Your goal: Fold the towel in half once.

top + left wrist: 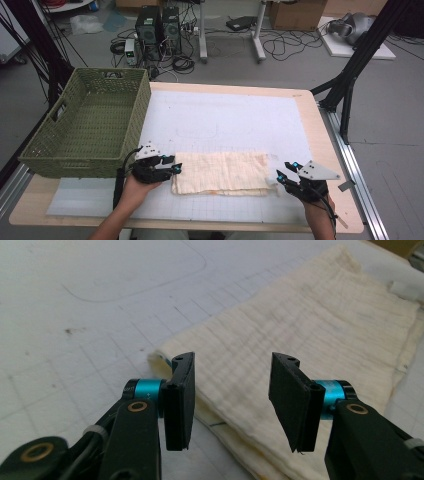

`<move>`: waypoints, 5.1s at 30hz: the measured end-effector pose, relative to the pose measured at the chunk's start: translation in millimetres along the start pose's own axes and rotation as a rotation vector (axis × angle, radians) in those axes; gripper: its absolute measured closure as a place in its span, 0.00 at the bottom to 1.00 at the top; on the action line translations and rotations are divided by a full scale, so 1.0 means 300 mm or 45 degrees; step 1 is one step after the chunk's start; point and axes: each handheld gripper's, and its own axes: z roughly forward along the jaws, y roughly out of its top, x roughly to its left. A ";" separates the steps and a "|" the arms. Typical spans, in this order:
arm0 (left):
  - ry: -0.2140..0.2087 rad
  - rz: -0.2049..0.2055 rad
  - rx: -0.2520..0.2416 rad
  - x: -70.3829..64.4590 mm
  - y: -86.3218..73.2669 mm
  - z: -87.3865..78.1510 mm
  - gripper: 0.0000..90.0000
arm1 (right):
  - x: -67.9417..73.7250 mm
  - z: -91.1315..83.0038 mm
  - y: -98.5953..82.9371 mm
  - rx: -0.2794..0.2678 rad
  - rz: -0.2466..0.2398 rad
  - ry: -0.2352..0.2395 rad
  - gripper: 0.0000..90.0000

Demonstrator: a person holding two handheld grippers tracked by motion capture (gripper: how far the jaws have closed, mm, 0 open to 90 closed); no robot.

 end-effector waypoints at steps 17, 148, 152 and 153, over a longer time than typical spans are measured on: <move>-0.027 0.208 0.089 -0.062 -0.027 0.020 1.00 | 0.081 0.089 0.010 0.048 -0.044 0.259 0.64; 0.336 0.096 0.088 0.109 0.084 0.161 0.93 | -0.005 0.372 0.111 0.212 0.104 -0.108 0.71; 0.346 0.067 0.060 0.117 0.086 0.138 0.70 | -0.022 0.317 0.107 0.129 0.143 -0.117 0.63; 0.348 0.063 0.048 0.114 0.088 0.131 0.66 | -0.024 0.302 0.106 0.108 0.152 -0.107 0.61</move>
